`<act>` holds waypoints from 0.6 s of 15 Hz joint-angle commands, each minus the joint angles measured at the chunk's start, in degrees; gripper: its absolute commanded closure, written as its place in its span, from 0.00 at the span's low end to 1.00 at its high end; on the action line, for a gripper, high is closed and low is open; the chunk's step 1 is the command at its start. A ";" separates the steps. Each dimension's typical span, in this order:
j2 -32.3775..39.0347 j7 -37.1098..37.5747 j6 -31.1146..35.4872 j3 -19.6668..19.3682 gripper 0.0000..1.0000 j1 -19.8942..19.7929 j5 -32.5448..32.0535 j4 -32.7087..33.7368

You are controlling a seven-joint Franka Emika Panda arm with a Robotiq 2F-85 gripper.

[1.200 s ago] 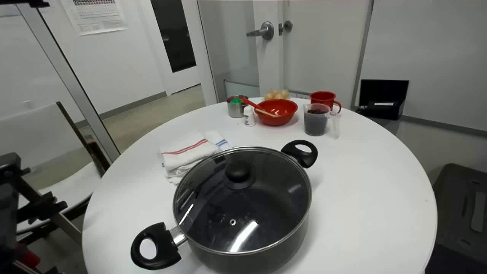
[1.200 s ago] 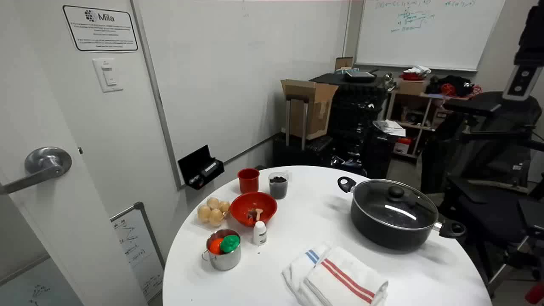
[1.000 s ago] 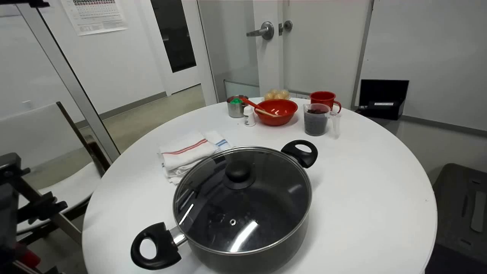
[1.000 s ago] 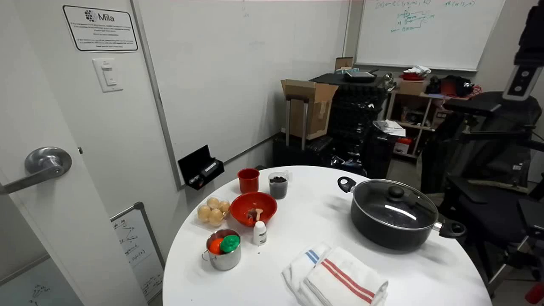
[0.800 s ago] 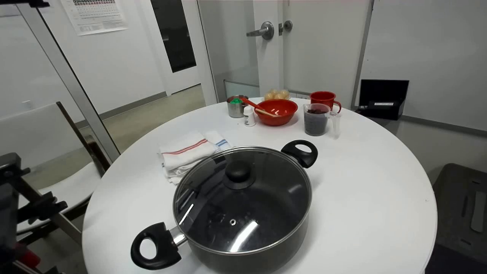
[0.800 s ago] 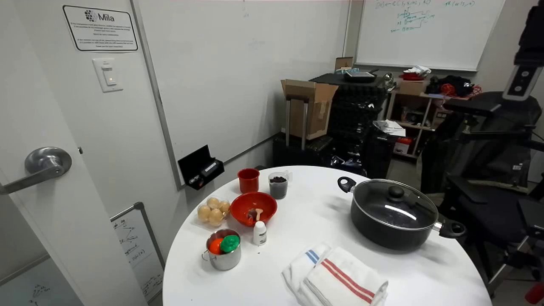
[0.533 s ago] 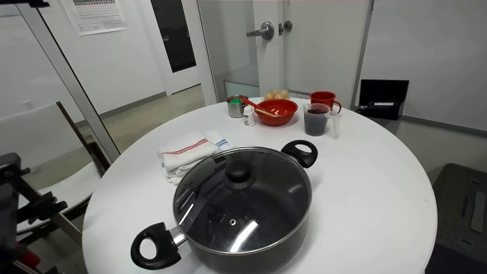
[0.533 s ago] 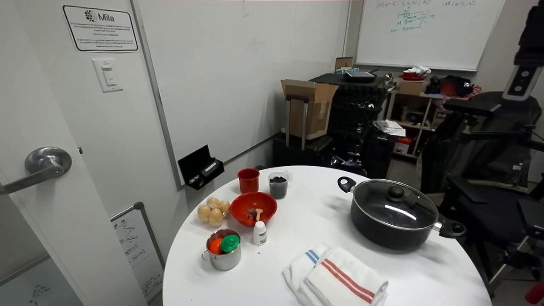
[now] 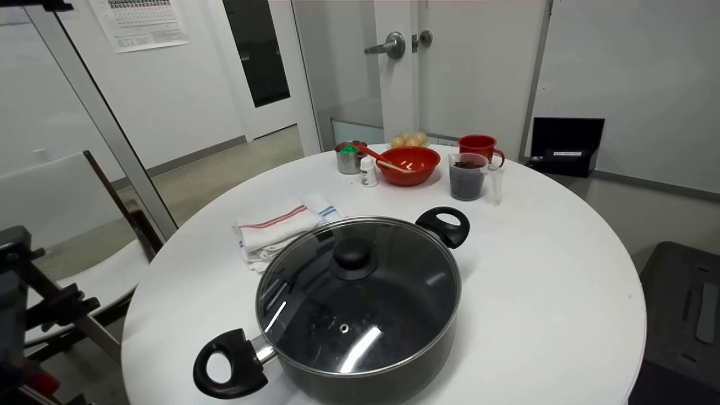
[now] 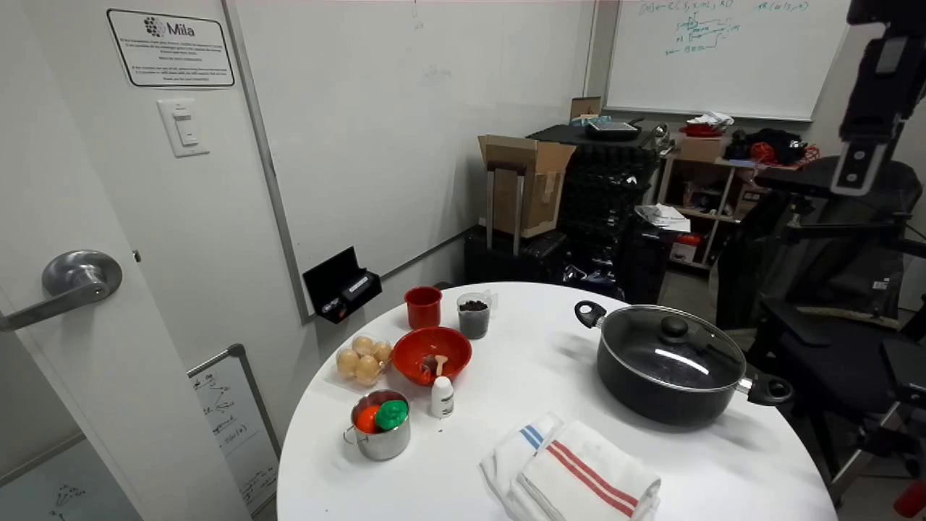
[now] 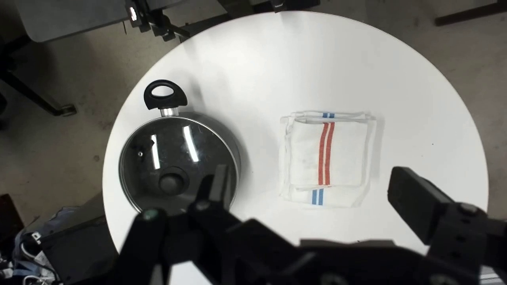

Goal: Remove the lid from the pot and place it on the table

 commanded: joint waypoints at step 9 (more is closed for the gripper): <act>19.83 -9.39 6.95 -12.03 0.00 -2.44 7.70 4.85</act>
